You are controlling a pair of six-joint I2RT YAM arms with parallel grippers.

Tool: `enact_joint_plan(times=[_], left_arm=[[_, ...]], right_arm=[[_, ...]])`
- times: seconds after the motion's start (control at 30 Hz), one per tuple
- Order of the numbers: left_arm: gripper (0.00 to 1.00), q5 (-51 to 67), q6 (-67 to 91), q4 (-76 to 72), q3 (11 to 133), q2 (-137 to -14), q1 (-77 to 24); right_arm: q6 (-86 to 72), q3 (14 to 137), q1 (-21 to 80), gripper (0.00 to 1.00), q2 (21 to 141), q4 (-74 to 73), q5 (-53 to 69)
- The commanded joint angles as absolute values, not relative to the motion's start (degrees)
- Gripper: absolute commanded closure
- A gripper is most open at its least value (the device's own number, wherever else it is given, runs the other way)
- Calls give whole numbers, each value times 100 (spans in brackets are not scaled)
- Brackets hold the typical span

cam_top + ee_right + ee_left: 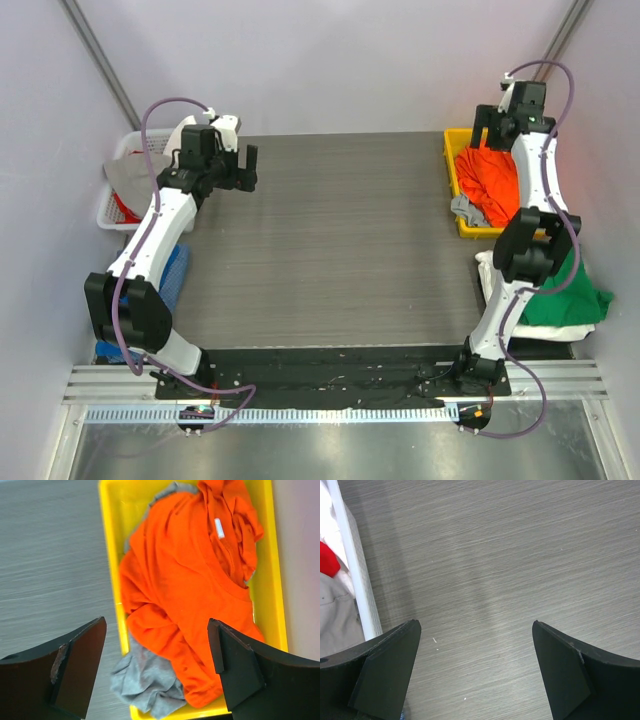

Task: Fold and stack the t-shirts
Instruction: Grab the tshirt from the pile

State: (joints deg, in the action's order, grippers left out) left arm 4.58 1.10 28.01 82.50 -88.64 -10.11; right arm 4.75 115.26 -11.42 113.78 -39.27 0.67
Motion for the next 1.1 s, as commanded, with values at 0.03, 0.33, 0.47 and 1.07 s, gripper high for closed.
enact_joint_plan(times=[0.03, 0.33, 0.47, 1.07], left_arm=[[0, 369, -123, 2584, 8393, -8877, -1028], [0, 202, -237, 2566, 8385, -9035, -1028], [0, 202, -211, 2566, 8376, -9131, -1037], [0, 97, -272, 2584, 8262, -9176, -1037]], right_arm=[[685, 12558, -1134, 15, 12224, -4544, -492], [861, 12709, -1160, 53, 12752, -4500, -466], [923, 12779, -1213, 53, 12946, -4500, -431], [967, 13034, -1239, 50, 13632, -4553, -378]])
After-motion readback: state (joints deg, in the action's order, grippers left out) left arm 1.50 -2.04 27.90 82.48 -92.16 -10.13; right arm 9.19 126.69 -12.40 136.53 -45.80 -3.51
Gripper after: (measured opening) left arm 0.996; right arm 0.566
